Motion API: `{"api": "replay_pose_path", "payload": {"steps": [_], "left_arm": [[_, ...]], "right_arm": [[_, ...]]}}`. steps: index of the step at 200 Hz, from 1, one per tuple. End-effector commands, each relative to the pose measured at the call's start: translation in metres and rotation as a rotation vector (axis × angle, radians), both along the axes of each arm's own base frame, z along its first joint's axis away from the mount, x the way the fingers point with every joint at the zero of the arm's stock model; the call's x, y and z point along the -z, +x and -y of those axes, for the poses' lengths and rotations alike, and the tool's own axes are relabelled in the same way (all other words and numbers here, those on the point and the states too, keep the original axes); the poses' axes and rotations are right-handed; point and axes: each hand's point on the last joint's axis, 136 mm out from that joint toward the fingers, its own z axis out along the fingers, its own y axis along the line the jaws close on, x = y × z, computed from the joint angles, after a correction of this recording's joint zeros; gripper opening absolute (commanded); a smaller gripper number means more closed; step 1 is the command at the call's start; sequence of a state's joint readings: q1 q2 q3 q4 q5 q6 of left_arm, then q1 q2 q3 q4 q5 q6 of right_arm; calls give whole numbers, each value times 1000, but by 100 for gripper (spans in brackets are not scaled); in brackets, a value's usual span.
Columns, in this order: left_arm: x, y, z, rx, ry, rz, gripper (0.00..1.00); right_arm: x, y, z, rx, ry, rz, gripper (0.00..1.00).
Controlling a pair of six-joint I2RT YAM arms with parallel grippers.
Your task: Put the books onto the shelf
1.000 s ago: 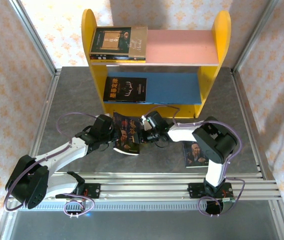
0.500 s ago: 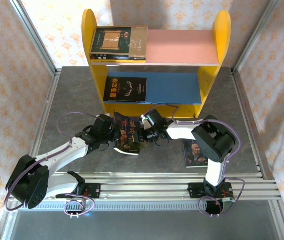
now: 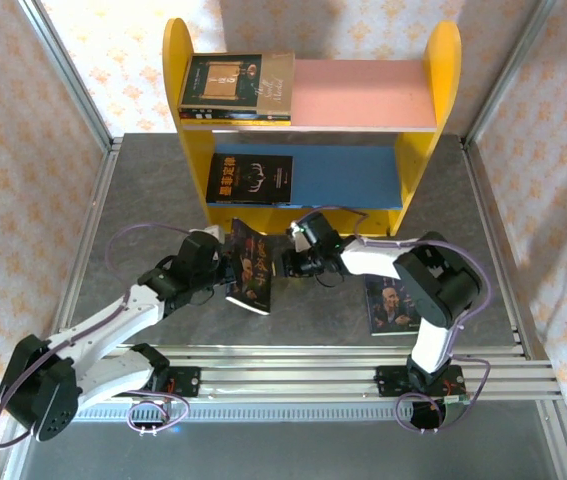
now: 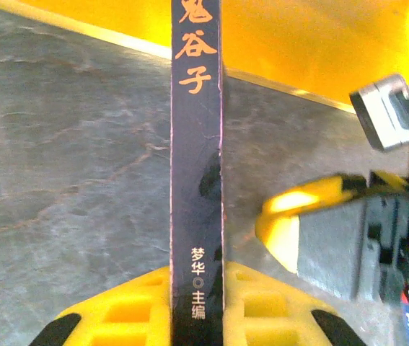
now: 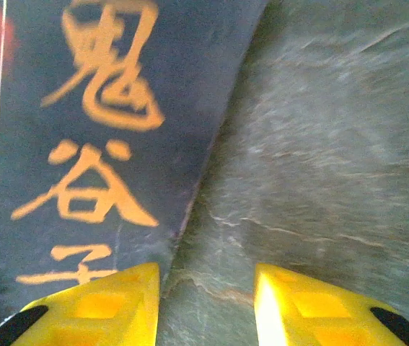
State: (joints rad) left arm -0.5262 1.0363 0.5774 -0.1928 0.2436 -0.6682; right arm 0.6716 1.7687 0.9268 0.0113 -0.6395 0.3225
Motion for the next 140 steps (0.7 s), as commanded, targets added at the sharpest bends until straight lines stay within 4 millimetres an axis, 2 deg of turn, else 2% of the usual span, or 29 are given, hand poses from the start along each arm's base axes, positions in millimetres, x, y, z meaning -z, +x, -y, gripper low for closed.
{"api": "replay_pose_path", "payload": {"steps": [1, 26, 69, 88, 108, 140], "left_arm": [[-36, -10, 28, 159, -74, 99, 0], [-70, -23, 48, 254, -122, 191, 0], [-128, -18, 44, 188, -236, 332, 0], [-150, -10, 39, 130, -256, 375, 0], [-164, 4, 27, 22, -240, 393, 0], [-191, 30, 18, -118, -264, 447, 0]], "right_arm": [[-26, 9, 14, 42, 1, 82, 38], [-50, 10, 27, 69, 10, 122, 39], [-100, 11, 58, 146, 42, 200, 42], [-122, 10, 74, 189, 33, 250, 45], [-141, 11, 86, 234, 37, 281, 47], [-160, 20, 100, 338, 83, 285, 51]]}}
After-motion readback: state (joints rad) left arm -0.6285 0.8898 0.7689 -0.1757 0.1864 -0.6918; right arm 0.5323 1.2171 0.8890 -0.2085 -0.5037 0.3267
